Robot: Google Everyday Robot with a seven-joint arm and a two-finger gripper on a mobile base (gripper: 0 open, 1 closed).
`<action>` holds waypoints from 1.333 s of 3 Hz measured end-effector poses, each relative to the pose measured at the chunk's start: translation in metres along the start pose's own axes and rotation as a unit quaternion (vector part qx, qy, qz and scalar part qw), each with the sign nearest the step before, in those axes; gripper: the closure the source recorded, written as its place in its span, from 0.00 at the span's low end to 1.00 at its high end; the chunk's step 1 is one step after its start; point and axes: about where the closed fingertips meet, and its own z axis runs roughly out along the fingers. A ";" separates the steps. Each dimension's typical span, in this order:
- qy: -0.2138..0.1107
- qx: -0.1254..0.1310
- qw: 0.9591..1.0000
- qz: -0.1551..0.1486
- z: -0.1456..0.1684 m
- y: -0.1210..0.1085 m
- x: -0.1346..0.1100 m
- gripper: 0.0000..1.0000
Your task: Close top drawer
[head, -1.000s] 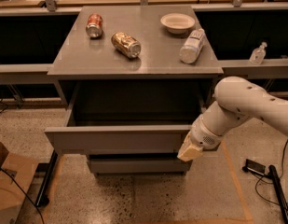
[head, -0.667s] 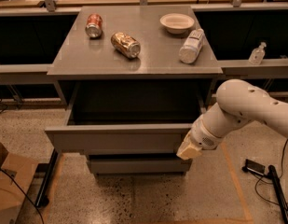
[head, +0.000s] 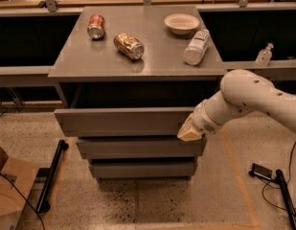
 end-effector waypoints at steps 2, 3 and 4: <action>0.007 0.012 1.000 0.006 0.004 -0.006 0.001 1.00; -0.002 0.070 0.997 -0.019 0.005 -0.044 -0.016 1.00; -0.043 0.142 0.988 -0.045 0.004 -0.105 -0.041 1.00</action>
Offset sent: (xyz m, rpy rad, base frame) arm 0.0170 -0.0045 -0.0051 -0.0392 -0.0325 -0.0666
